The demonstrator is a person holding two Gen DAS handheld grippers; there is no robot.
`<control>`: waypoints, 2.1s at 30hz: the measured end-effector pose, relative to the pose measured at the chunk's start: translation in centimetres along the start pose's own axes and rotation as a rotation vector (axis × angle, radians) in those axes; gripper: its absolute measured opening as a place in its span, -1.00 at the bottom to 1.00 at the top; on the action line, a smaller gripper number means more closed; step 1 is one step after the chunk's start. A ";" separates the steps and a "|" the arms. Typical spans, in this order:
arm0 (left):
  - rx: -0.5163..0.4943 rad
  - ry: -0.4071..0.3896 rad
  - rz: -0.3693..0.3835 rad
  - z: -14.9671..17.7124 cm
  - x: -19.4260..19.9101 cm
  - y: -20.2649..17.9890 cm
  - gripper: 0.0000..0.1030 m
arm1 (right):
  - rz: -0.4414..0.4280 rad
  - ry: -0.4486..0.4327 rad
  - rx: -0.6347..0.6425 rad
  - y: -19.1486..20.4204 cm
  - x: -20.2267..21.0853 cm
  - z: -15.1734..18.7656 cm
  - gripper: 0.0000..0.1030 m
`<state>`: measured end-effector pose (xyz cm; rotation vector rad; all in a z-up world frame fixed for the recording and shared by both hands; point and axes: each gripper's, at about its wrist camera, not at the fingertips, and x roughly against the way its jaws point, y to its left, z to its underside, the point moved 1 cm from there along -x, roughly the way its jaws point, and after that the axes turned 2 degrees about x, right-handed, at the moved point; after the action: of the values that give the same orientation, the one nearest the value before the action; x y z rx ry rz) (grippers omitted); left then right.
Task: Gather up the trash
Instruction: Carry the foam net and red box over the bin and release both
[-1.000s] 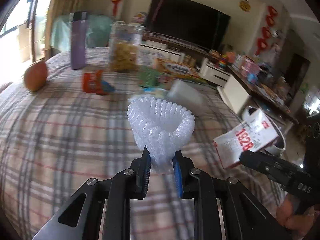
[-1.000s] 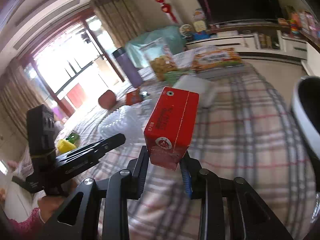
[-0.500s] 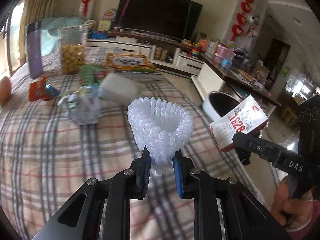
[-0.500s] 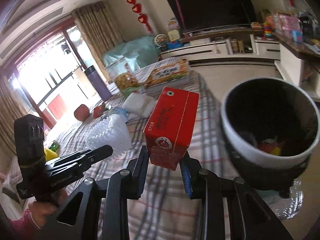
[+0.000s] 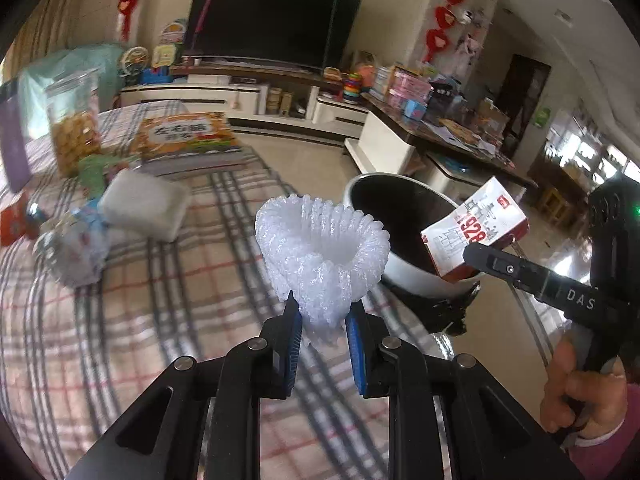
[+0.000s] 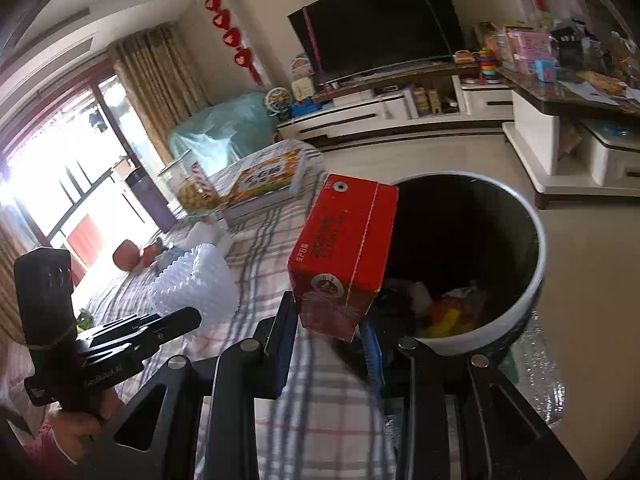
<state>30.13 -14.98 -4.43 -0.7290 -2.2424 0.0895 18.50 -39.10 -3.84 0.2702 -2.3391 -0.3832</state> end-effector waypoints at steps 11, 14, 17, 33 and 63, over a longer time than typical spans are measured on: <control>-0.056 0.026 0.030 -2.0 -3.2 -3.2 -0.61 | 0.047 0.056 -0.061 -4.0 -0.7 -1.3 -0.40; -0.064 0.030 0.033 -2.4 -3.9 -4.0 -0.61 | 0.055 0.062 -0.062 -4.6 -0.7 -1.4 -0.40; -0.068 0.033 0.034 -2.8 -4.6 -4.6 -0.61 | 0.055 0.067 -0.074 -5.2 -0.7 -1.5 -0.40; -0.066 0.070 0.053 -4.5 -7.9 -7.2 -0.58 | 0.063 0.079 -0.134 -7.6 -1.1 -2.3 -0.40; 0.052 0.043 -0.009 -1.7 -5.9 -4.6 0.20 | 0.059 0.059 -0.162 -7.1 -0.6 -2.4 0.38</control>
<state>32.36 -22.22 -5.76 -0.6862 -2.1943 0.1263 21.20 -46.02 -5.04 0.1327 -2.2379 -0.5257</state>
